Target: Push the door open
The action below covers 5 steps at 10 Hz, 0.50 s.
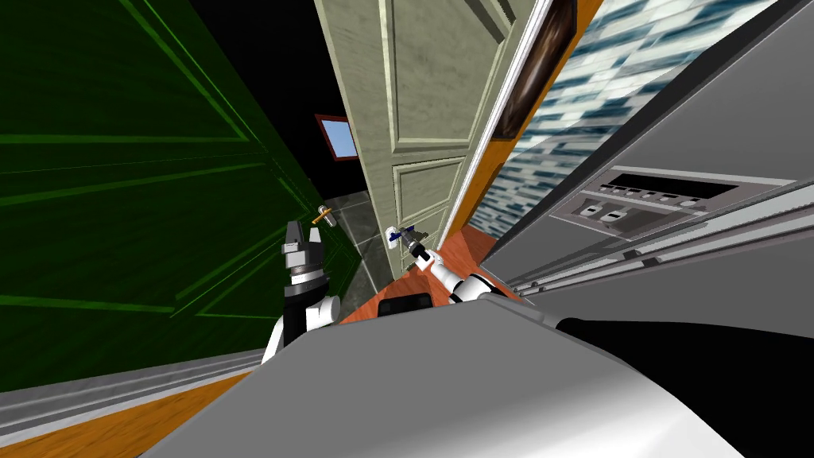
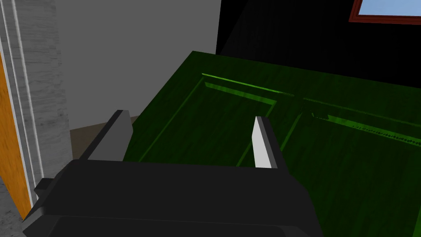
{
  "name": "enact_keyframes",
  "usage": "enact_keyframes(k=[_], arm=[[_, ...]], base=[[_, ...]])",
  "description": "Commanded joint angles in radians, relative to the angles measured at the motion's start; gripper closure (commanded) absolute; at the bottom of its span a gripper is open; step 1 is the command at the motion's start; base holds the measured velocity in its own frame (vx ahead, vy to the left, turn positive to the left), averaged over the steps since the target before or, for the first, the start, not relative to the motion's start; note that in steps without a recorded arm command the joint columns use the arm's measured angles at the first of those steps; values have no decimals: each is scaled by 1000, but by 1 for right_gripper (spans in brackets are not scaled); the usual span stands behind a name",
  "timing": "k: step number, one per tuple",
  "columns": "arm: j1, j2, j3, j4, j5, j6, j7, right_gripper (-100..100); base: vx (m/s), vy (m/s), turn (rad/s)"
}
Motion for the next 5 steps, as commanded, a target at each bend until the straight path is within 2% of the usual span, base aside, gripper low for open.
enact_keyframes(k=[1, 5], arm=[[0, 0, 0, 0, 0, 0, 0, 100], [0, 0, 0, 0, 0, 0, 0, 100]], base=[[-21, -19, 13], [-3, -3, 4]])
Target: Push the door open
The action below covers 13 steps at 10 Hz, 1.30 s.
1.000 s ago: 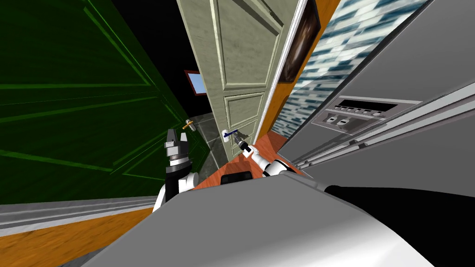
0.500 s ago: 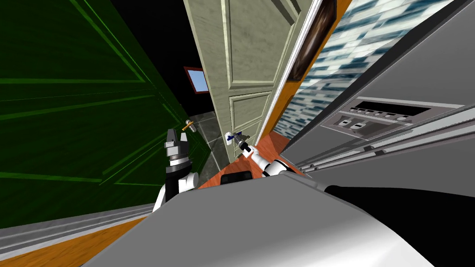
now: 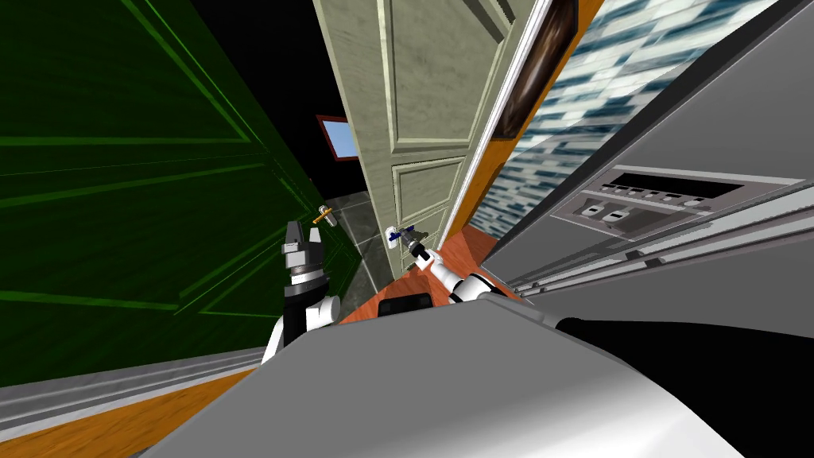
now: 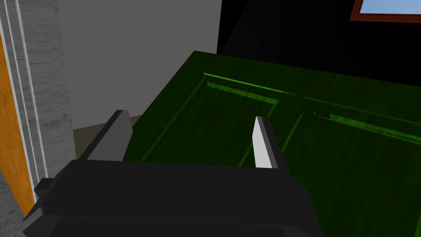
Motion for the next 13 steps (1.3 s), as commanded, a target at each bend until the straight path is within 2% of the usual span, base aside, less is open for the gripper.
enact_keyframes(k=[1, 4, 7, 8, 13], arm=[[-1, 0, -9, 3, -10, 0, 16, 100], [-2, 0, -25, 8, -30, 1, 46, 100], [-5, 4, -56, 18, -66, 3, 102, 100], [-5, 4, -56, 18, -66, 3, 102, 100], [-9, 18, -109, 34, -128, 5, 199, 100]], base=[[117, 62, -23], [133, 138, -57], [149, 130, -59], [116, 101, -46], [109, 103, -77]])
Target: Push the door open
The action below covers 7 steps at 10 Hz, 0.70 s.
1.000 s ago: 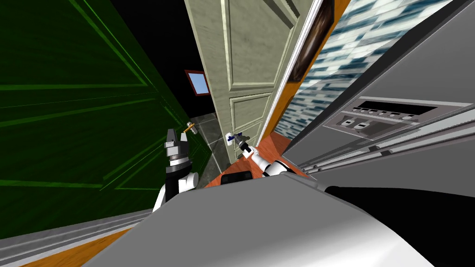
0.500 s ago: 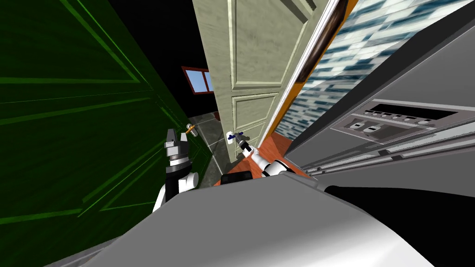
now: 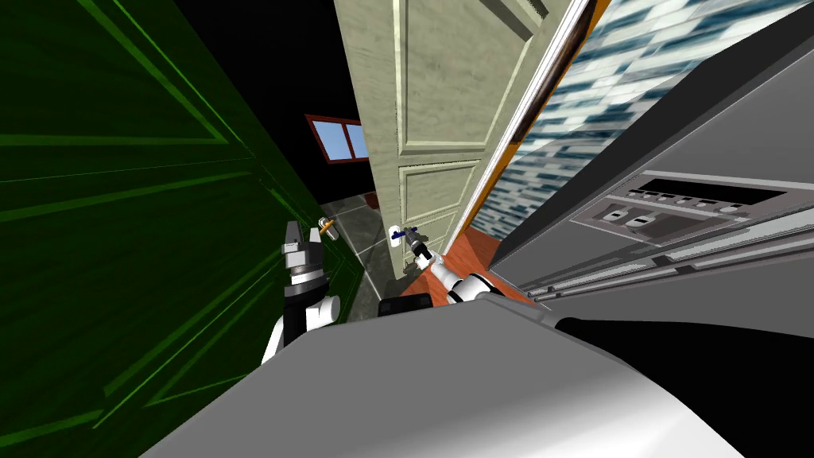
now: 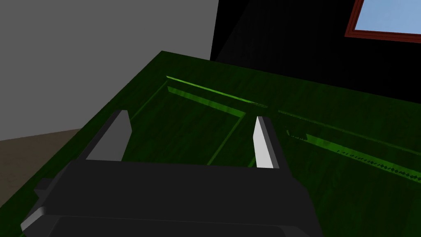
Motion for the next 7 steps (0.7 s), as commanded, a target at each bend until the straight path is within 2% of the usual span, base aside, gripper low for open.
enact_keyframes(k=[1, 2, 6, 7], arm=[[0, -1, -31, -23, -21, 14, 40, 100], [0, -1, -31, -23, -21, 14, 40, 100], [-4, 22, -79, -7, -78, 16, 128, 100], [-4, 22, -79, -7, -78, 16, 128, 100]], base=[[123, 124, -93], [85, 80, -40], [104, 104, -89], [96, 101, -43]])
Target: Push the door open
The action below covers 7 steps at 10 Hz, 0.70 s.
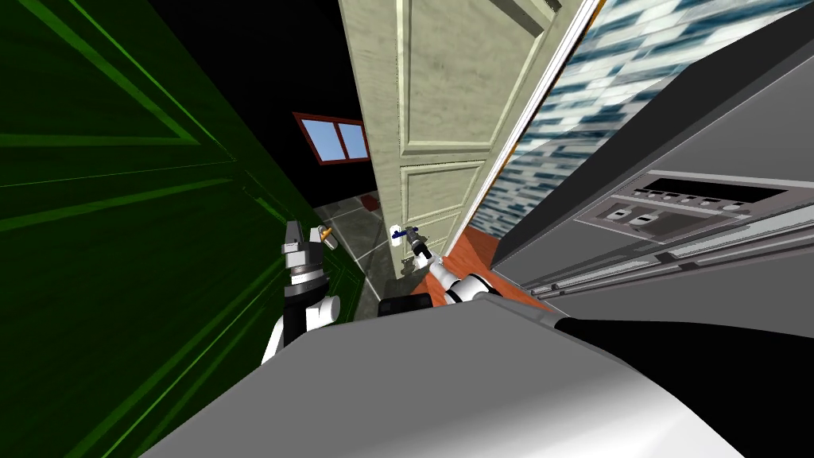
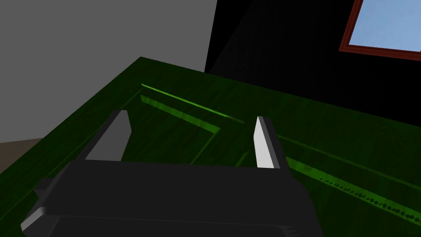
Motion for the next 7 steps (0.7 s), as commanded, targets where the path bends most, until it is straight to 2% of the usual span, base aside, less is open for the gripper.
enact_keyframes(k=[1, 3, 7], arm=[[4, -10, -12, -30, -4, 11, 9, 100], [2, 3, -34, -22, -30, 12, 50, 100], [-1, 31, -72, -11, -75, 14, 119, 100]], base=[[53, 57, -14], [92, 87, -78], [124, 145, -93]])
